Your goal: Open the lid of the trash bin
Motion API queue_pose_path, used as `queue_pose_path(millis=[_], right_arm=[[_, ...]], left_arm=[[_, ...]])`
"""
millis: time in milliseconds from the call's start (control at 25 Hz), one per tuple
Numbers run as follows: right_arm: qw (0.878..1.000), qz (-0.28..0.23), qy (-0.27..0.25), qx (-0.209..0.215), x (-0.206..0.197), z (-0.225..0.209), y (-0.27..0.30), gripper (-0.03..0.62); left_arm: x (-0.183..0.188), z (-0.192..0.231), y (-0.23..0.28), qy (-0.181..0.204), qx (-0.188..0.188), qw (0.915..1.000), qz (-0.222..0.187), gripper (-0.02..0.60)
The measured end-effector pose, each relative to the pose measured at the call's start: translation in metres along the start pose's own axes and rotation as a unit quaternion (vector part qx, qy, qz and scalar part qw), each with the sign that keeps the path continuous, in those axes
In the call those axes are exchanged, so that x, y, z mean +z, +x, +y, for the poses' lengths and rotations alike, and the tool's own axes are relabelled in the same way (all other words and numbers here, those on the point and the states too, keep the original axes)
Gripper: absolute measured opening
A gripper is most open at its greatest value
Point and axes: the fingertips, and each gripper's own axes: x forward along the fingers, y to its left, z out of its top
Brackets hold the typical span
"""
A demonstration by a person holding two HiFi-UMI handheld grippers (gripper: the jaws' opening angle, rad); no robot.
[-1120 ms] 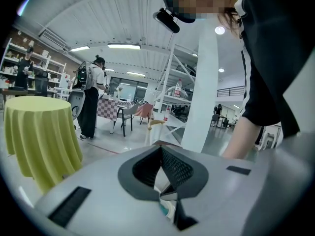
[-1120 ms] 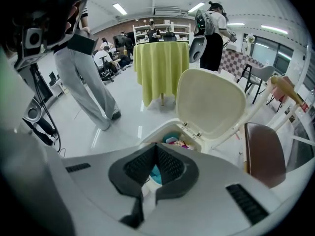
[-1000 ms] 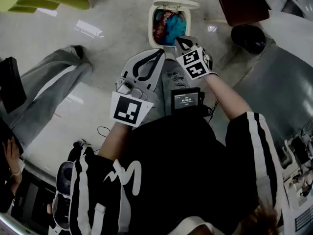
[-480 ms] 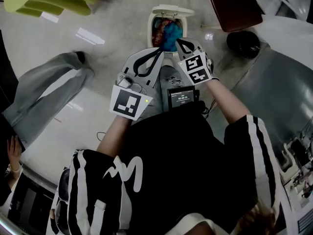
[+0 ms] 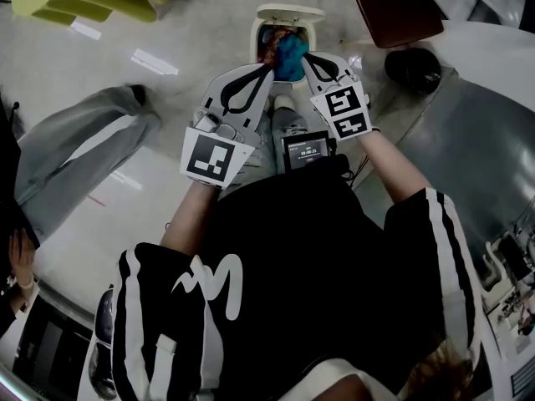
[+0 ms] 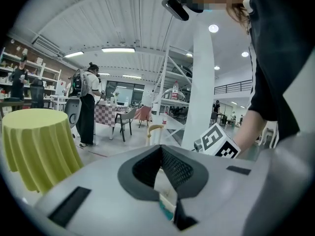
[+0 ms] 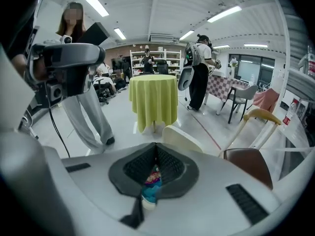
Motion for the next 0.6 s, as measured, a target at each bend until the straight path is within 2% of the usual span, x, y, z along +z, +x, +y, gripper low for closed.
queue_pose_path(millis=[600], right_arm=[[0.997, -0.074, -0.009, -0.014, 0.059, -0.003, -0.053, 0.009]], left_arm=[[0.033, 0.003, -0.006, 0.031, 0.012, 0.9991, -0.027, 0.009]])
